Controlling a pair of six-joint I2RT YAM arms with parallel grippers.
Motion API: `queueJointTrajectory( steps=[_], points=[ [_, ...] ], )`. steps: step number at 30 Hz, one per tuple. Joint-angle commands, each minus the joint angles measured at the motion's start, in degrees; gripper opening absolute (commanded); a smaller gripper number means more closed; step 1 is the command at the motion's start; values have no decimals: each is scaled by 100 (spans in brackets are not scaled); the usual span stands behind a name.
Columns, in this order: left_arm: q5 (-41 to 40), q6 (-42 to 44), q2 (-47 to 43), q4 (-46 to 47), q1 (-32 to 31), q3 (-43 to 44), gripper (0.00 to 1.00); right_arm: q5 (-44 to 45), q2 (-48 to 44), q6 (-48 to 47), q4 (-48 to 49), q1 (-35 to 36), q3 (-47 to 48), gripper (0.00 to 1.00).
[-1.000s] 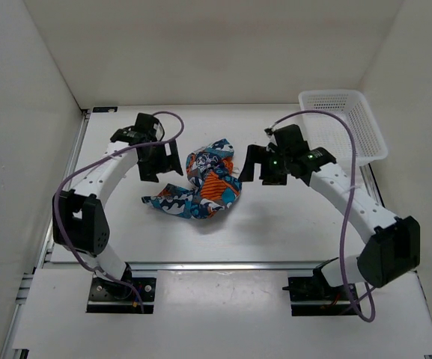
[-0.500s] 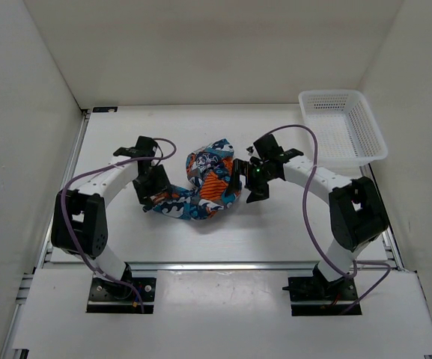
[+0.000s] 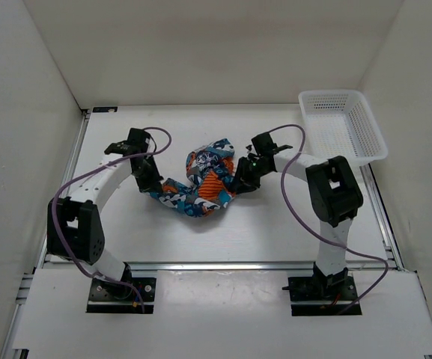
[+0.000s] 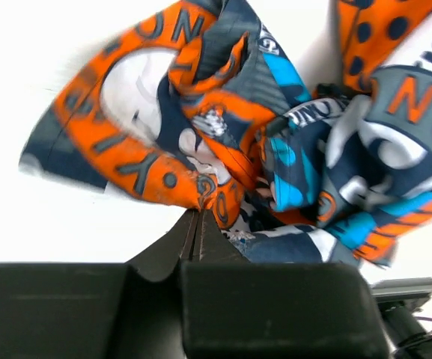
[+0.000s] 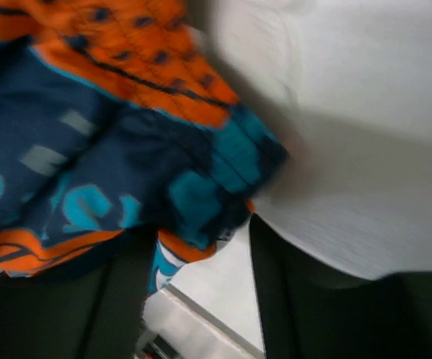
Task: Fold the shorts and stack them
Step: Flatten the shorts out
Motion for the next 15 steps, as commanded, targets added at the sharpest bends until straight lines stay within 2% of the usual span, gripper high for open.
queueJointTrajectory(
  steps=[1, 3, 6, 7, 10, 11, 12, 14, 15],
  points=[
    [20, 65, -411, -20, 183, 430, 10, -330, 205, 80, 323, 124, 585, 33],
    [20, 65, -341, -220, 314, 712, 10, -260, 206, 80, 19, 124, 1162, 0],
    [20, 284, -16, -476, 508, 1835, 10, 108, 48, 27, -195, -174, 1911, 0],
    [20, 337, 272, -720, 674, 2700, 10, 197, -5, 27, -361, -340, 2584, 0],
    [20, 460, 853, -1283, 930, 4372, 10, 250, 187, 27, -809, -561, 3983, 0],
    [20, 461, 1229, -1694, 1105, 5553, 10, 337, 240, -43, -1159, -622, 4945, 0],
    [203, 461, 1372, -1829, 1185, 6078, 10, 399, 241, -96, -1310, -701, 5337, 0],
    [345, 409, 1479, -1892, 1351, 6967, 10, 565, 136, -157, -1504, -755, 5814, 0],
    [415, 347, 1409, -1892, 1352, 6971, 10, 645, -13, -262, -1505, -755, 5746, 0]
  ],
)
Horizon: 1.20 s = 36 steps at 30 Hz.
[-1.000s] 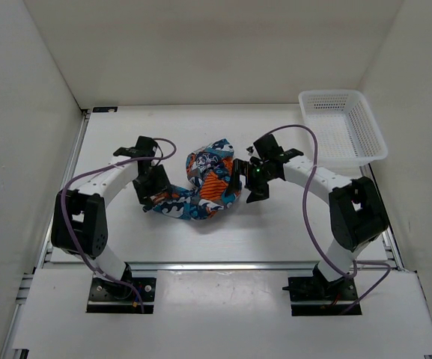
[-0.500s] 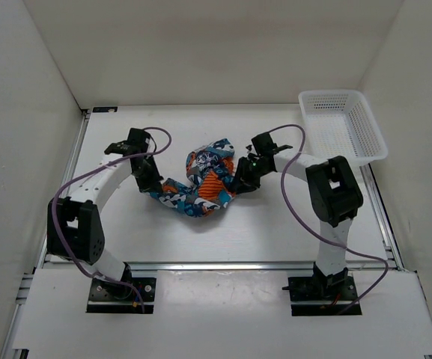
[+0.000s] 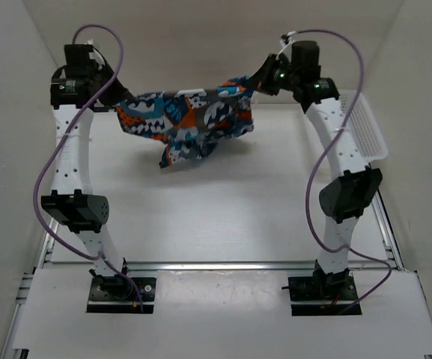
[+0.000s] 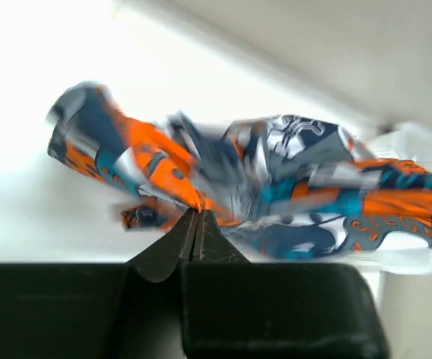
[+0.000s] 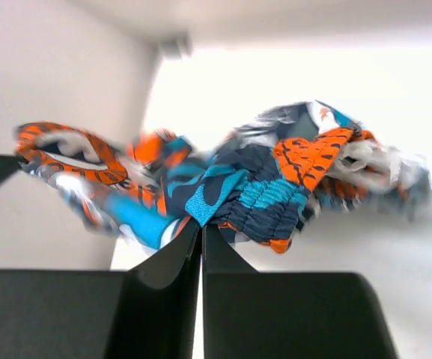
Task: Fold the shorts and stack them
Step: Flatten the shorts out
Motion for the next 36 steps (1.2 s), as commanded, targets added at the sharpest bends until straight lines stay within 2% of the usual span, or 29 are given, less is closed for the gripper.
queueJointTrajectory(
  steps=[1, 3, 5, 6, 7, 8, 9, 10, 11, 12, 14, 15, 19, 22, 24, 29, 36],
  points=[
    [323, 21, -392, -515, 198, 554, 10, 353, -699, -307, -607, -25, 158, 0],
    [420, -41, -1048, -164, 199, -470, 10, 598, -1157, -473, -475, 36, -430, 0],
    [473, -102, -1586, 407, 50, -1471, 10, 1081, -1921, -693, -318, 98, -1729, 0],
    [473, -233, -2093, 583, -3, -2573, 10, 1205, -2446, -694, -230, 159, -2264, 0],
    [473, -286, -2342, 767, -64, -3150, 18, 1328, -2730, -694, -124, 238, -2827, 0],
    [473, -339, -2562, 1056, -126, -3712, 33, 1442, -3011, -694, -10, 239, -4024, 0],
    [473, -470, -2747, 1172, -179, -4762, 49, 1835, -3519, -694, 52, 344, -4611, 4],
    [473, -532, -3018, 1261, -249, -5260, 64, 2065, -3776, -642, 53, 510, -5165, 14],
    [543, -533, -3108, 1331, -310, -5691, 82, 2224, -4187, -528, 53, 572, -6179, 41],
    [544, -602, -3109, 1384, -311, -6296, 85, 2321, -4383, -449, 53, 625, -6616, 54],
    [387, -603, -3240, 1384, -364, -6678, 86, 2392, -4682, -299, -166, 626, -7242, 77],
    [307, -603, -3241, 1384, -364, -6854, 86, 2488, -4875, -299, -446, 495, -7549, 81],
    [-141, -656, -3207, 1384, -364, -6734, 80, 2490, -5062, -228, -747, 99, -7614, 81],
    [-317, -656, -2882, 1384, -364, -6444, 78, 2026, -5062, -71, -800, -322, -7552, 81],
    [-458, -656, -2390, 1384, -364, -6329, 81, 1314, -4913, 61, -695, -586, -7499, 81],
    [-265, -604, -1135, 1709, -153, -5864, 96, 539, -4719, 220, -89, -929, -7850, 81],
    [-265, -550, 596, 1762, -100, -4679, 96, 73, -4096, 483, 876, -991, -8088, 77]
  ],
)
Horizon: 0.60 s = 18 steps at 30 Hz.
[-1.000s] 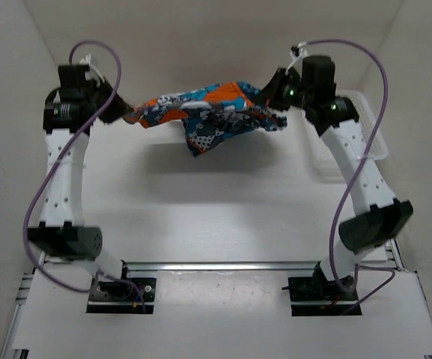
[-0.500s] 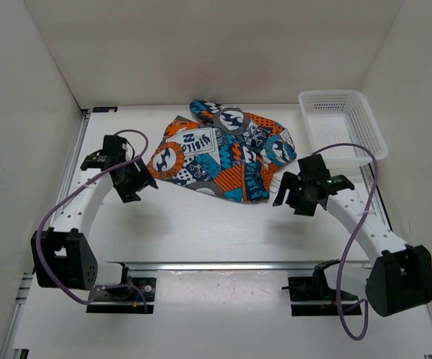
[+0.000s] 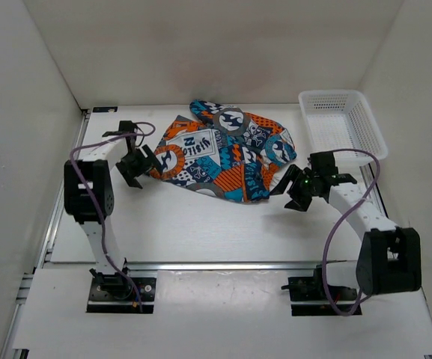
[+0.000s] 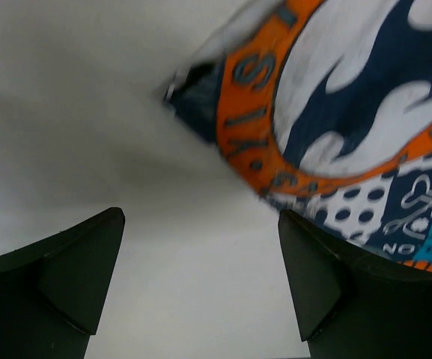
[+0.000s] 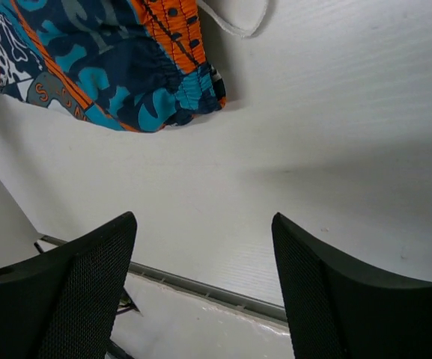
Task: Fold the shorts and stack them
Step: Flatten the shorts out
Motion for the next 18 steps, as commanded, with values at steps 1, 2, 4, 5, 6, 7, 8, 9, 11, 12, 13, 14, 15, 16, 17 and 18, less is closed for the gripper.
queueJointTrajectory(
  steps=[1, 2, 4, 5, 6, 7, 8, 9, 11, 12, 13, 14, 15, 16, 17, 18],
  points=[
    [45, 68, 477, 145, 14, 685, 94, -465, 446, 178, 791, -25, -34, 77],
    [46, 68, 618, 145, 14, 799, 91, -465, 570, 178, 896, -25, -34, 76],
    [99, 68, 908, 145, 66, 1055, 80, -413, 999, 178, 1134, -25, 80, 75],
    [99, 68, 979, 145, 66, 1125, 73, -413, 1150, 125, 1187, 27, 167, 75],
    [99, 68, 1119, 145, 66, 1248, 51, -282, 1290, 125, 1187, 27, 264, 74],
    [99, 68, 1181, 145, 66, 1301, 38, -281, 1570, 64, 1187, 97, 439, 74],
    [151, 68, 1234, 145, 66, 1302, 24, -203, 1721, 63, 1257, 185, 519, 74],
    [151, 68, 1304, 145, 66, 1380, 12, -202, 2001, 63, 1258, 238, 598, 72],
    [283, 68, 1305, 145, 66, 1381, 10, -202, 2249, 237, 1310, 396, 730, 71],
    [283, 68, 1305, 145, 66, 1381, 10, -202, 2424, 317, 1519, 501, 800, 69],
    [283, 68, 1305, 145, 66, 1381, 10, -202, 2487, 405, 1608, 554, 801, 69],
    [283, 68, 1235, 145, 66, 1381, 10, -150, 2557, 476, 1670, 555, 923, 65],
    [283, 68, 1234, 145, 66, 1381, 10, 51, 2697, 529, 1671, 650, 1011, 61],
    [344, 68, 1156, 145, 118, 1381, 10, 149, 2776, 529, 1671, 712, 1125, 55],
    [397, 68, 1068, 145, 119, 1381, 10, 202, 2864, 529, 1671, 713, 1248, 44],
    [397, 68, 1015, 145, 119, 1433, 10, 263, 2996, 590, 1523, 713, 1554, 15]
  ],
)
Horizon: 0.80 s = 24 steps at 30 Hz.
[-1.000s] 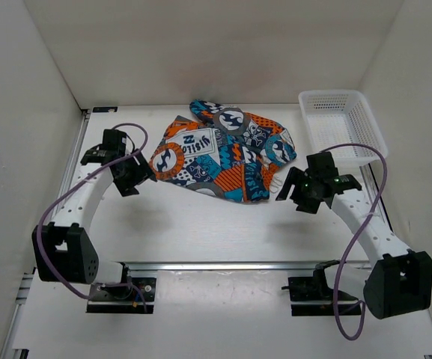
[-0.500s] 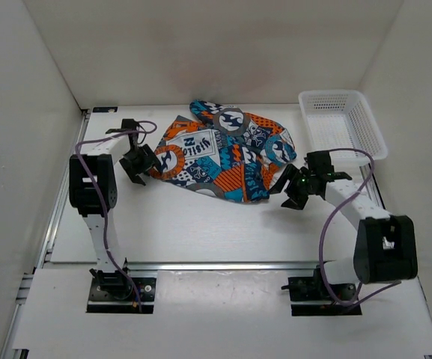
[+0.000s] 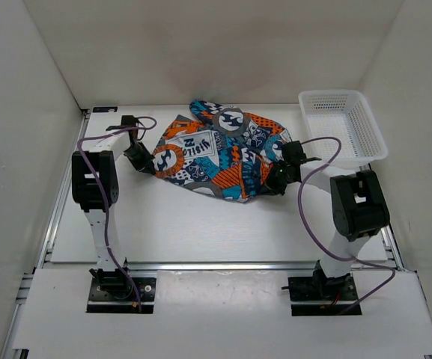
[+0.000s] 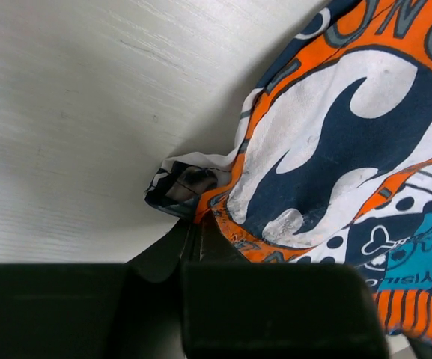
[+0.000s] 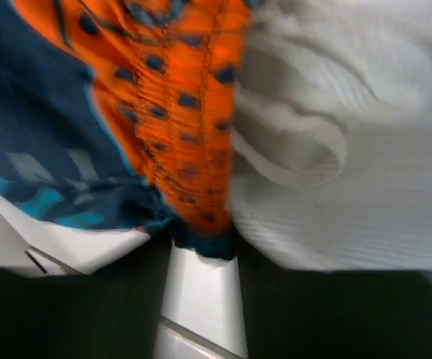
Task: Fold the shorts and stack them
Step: Flatten the shorts out
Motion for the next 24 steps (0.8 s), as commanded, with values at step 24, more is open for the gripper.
queueJointTrajectory(
  steps=[24],
  points=[
    [-126, -294, -5315, -369, 787, -3169, 10, 1477, -3587, -1120, -2551, 293, -484, 0]
  ],
)
